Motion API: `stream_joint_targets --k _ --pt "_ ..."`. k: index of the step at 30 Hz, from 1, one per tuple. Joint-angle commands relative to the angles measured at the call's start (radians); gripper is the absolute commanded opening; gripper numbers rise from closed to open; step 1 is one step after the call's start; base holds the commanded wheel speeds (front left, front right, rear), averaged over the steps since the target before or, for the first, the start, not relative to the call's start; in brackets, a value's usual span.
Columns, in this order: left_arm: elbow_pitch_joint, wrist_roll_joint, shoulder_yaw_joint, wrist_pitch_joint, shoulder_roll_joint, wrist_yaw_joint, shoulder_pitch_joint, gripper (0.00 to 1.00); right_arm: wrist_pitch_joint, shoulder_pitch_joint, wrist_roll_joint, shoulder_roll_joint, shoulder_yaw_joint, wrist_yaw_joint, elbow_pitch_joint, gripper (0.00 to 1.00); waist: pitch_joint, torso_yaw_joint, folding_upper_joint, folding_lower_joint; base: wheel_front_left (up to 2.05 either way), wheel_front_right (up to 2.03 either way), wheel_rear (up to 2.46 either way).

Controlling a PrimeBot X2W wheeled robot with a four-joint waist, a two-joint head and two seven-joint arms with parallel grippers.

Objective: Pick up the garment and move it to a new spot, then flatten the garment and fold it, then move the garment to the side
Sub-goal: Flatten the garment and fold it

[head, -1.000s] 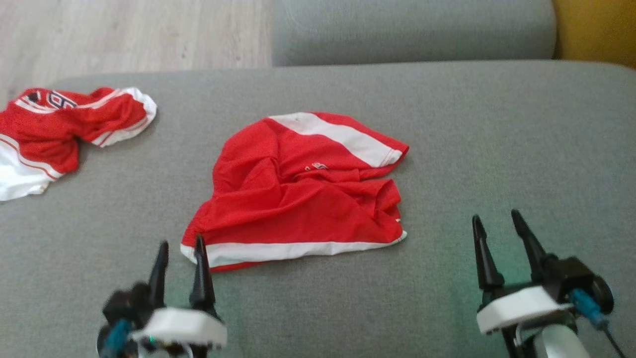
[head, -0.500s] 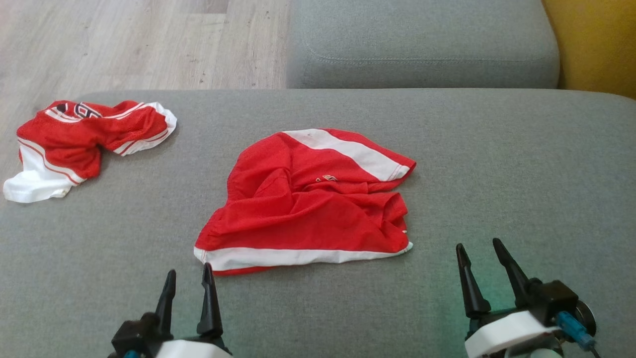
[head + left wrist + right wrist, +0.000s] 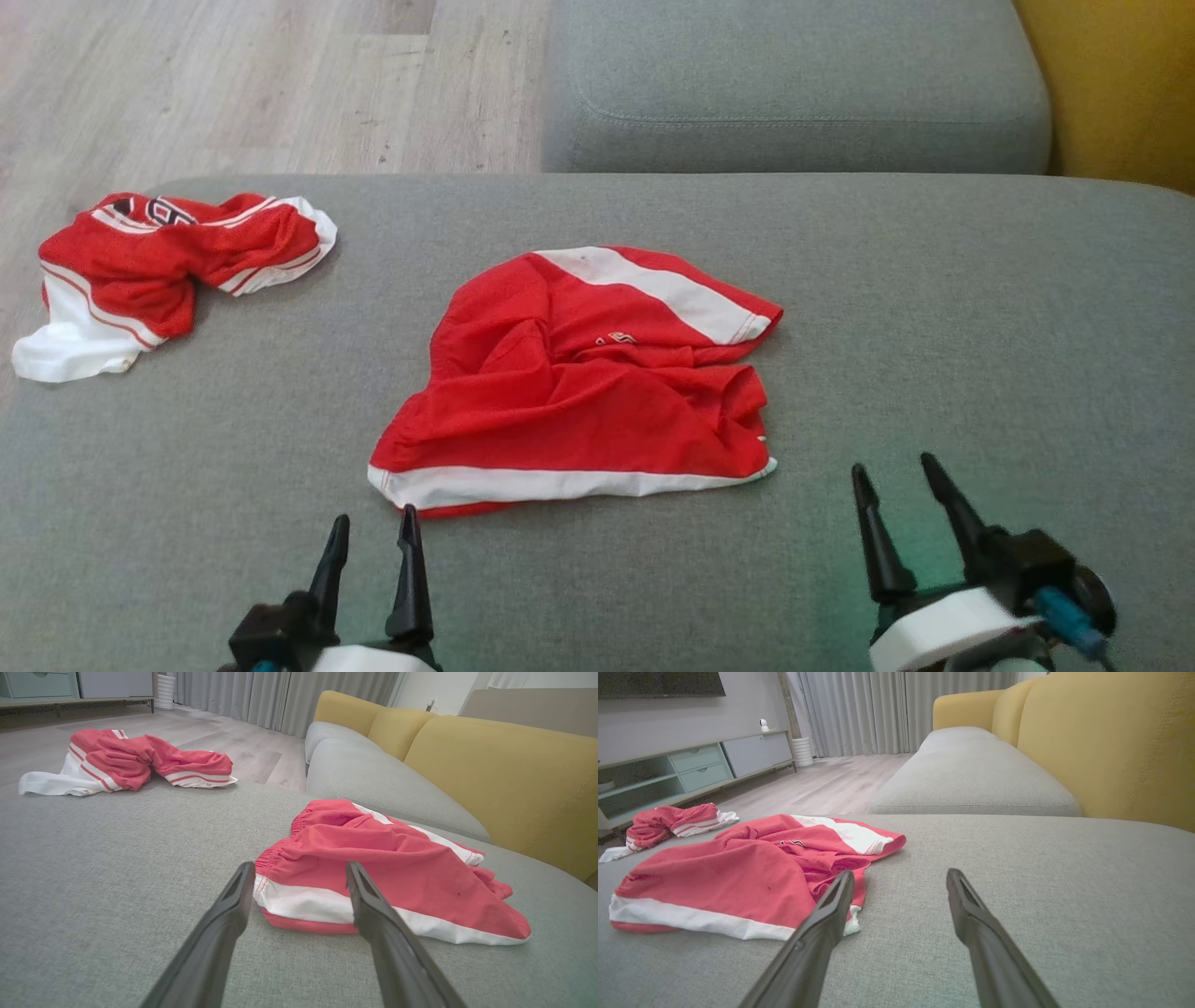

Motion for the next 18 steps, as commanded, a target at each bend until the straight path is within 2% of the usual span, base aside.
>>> stream_joint_targets --k 1,8,18 --pt "-0.035 0.010 0.028 -0.004 0.007 0.008 -0.028 1.00 -0.011 -0.025 -0.016 -0.005 0.033 -0.001 -0.021 1.00 0.001 0.003 -0.0001 0.0000 0.00 0.00 0.00" --pt "-0.035 0.011 0.019 -0.002 0.008 0.010 -0.033 1.00 0.062 -0.097 -0.166 -0.005 0.066 -0.001 0.071 1.00 0.014 0.034 -0.0001 0.0000 0.00 0.00 0.00" --pt "-0.044 0.014 0.016 -0.007 0.008 0.015 -0.050 1.00 0.073 -0.231 -0.253 -0.005 0.045 -0.001 0.252 1.00 0.080 0.101 -0.0001 0.0000 0.00 0.00 0.00"
